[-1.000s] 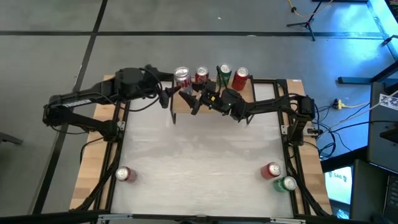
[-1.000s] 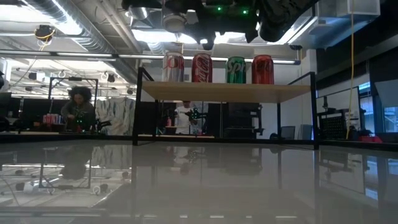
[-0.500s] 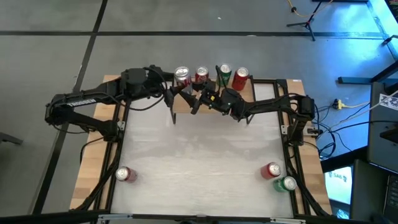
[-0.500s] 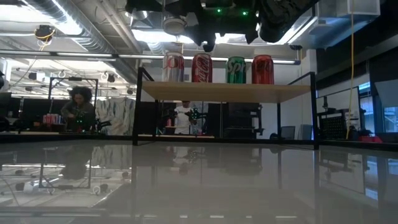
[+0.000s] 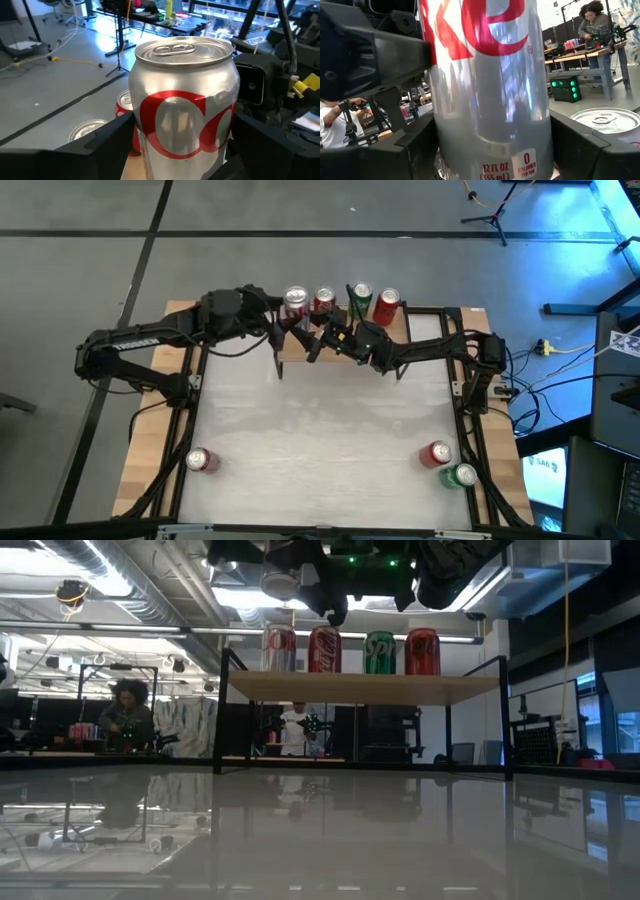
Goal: Place canned beverage on shelf
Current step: Put the red-silver soda can aligned with the other red-silver soda can on the shelf
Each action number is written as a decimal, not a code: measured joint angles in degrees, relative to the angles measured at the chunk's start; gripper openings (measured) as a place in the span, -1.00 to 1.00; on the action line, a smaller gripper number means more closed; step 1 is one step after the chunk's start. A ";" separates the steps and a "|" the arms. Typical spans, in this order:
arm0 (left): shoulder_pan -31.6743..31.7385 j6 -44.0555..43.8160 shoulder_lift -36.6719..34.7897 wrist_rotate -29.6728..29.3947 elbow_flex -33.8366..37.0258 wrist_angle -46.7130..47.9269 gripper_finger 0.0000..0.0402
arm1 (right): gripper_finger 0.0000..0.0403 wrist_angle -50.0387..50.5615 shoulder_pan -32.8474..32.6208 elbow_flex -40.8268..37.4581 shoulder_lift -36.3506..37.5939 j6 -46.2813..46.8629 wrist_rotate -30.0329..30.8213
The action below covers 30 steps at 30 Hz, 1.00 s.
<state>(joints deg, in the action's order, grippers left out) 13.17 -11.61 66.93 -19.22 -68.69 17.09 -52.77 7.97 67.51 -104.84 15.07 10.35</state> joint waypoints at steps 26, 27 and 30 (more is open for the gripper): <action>-0.04 4.75 0.57 1.00 0.02 -0.03 0.53 | 0.51 0.87 0.00 0.00 0.00 -0.32 -1.92; -0.04 4.76 0.57 1.03 0.02 -0.02 0.53 | 0.51 0.86 0.00 0.00 0.00 -0.33 -1.93; -0.03 4.75 0.57 1.51 0.02 0.00 0.56 | 0.51 0.85 -0.02 0.00 0.00 -0.37 -1.98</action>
<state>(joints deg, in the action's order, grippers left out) 13.13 -6.86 67.51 -17.70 -68.66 17.08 -51.92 7.94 67.51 -104.84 14.70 8.37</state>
